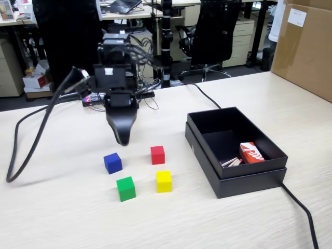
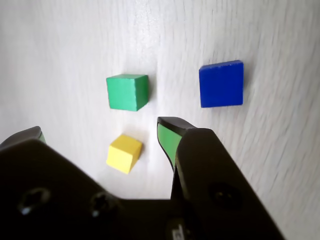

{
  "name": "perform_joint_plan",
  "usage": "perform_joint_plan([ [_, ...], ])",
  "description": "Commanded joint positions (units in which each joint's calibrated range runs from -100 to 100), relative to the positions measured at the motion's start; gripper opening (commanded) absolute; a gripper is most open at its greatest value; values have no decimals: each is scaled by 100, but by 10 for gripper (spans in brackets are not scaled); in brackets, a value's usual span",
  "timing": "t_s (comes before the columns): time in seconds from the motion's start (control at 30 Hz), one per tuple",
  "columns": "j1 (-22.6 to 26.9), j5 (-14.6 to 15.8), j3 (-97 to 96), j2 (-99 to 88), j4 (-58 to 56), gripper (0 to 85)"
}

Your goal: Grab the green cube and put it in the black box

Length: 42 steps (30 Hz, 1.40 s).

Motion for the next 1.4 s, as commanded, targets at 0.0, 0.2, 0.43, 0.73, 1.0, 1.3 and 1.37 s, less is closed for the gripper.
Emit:
perform_joint_plan([
  [0.0,-10,-63,709,317,-3,449],
  [0.2,-39,-98,1289,1258,49,449],
  [0.43,-44,-107,1298,1751,127,452],
  [0.73,-39,-132,1461,2244,205,452],
  [1.0,-44,-166,1833,2680,360,451],
  [1.3,-29,-225,1887,2795,352,419],
  [1.37,-29,-239,1887,2795,352,378],
])
